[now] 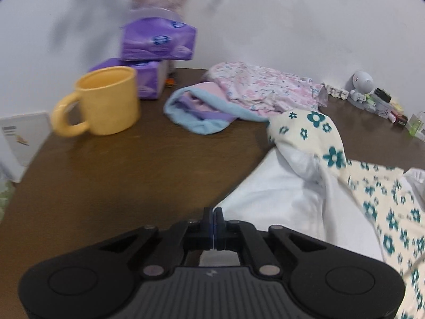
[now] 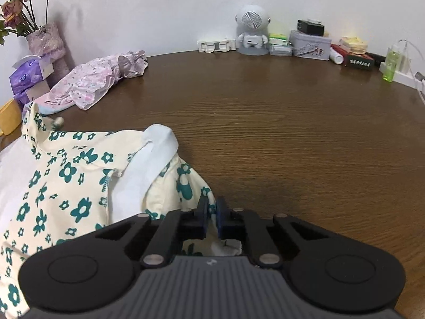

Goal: Fold clothes

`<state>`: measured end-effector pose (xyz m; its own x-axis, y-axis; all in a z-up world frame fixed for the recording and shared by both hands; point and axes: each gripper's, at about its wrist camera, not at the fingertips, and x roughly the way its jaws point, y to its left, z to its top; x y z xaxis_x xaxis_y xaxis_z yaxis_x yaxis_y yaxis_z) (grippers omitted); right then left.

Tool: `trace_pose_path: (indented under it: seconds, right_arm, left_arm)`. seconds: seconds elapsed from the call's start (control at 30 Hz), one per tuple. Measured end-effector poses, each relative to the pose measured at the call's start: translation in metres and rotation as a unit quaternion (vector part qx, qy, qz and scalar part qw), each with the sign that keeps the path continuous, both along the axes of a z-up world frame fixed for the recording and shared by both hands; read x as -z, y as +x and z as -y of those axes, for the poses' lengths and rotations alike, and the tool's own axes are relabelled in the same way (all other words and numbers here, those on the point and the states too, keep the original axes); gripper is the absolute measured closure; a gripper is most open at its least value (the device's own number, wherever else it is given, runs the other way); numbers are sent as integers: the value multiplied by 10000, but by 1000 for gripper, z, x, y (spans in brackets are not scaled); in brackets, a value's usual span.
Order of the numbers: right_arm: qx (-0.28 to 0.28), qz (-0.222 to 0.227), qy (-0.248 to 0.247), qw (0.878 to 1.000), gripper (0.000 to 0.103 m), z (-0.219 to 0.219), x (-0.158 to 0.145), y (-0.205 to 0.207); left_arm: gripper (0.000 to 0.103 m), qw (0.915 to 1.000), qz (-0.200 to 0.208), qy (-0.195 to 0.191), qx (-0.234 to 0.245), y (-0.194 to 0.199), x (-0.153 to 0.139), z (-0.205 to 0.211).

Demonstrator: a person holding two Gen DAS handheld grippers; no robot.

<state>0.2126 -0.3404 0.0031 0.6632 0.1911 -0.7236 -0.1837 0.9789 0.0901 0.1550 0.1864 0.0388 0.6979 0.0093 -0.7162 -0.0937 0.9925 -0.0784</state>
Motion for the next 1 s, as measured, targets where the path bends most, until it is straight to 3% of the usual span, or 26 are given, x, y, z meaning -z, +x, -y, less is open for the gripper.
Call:
trace_pose_path:
  seconds: [0.27, 0.4, 0.47, 0.5, 0.53, 0.6, 0.77, 1.0]
  right_arm:
    - [-24, 175, -172, 9997, 97, 1, 1, -13]
    - [-42, 264, -258, 9993, 96, -2, 2, -15]
    - [-45, 296, -240, 9993, 96, -2, 3, -16]
    - [-42, 298, -208, 9993, 95, -1, 3, -16]
    - [-37, 297, -172, 9994, 95, 1, 3, -16]
    - [-30, 286, -117, 9995, 95, 2, 3, -15]
    - [-26, 303, -135, 9994, 95, 1, 4, -16]
    - [-39, 304, -94, 9995, 95, 2, 3, -16]
  left_arm:
    - [103, 9983, -190, 345, -431, -41, 3, -9]
    - [100, 9968, -294, 111, -737, -48, 3, -19]
    - [92, 9977, -28, -106, -674, -49, -7, -22]
    - [82, 9984, 93, -126, -545, -46, -13, -21]
    - [64, 9991, 153, -114, -391, -41, -19, -17]
    - [45, 9998, 149, -103, -102, -22, -25, -7]
    - [44, 9986, -145, -278, 430, 45, -24, 13]
    - [51, 9966, -566, -73, 597, 102, 4, 24]
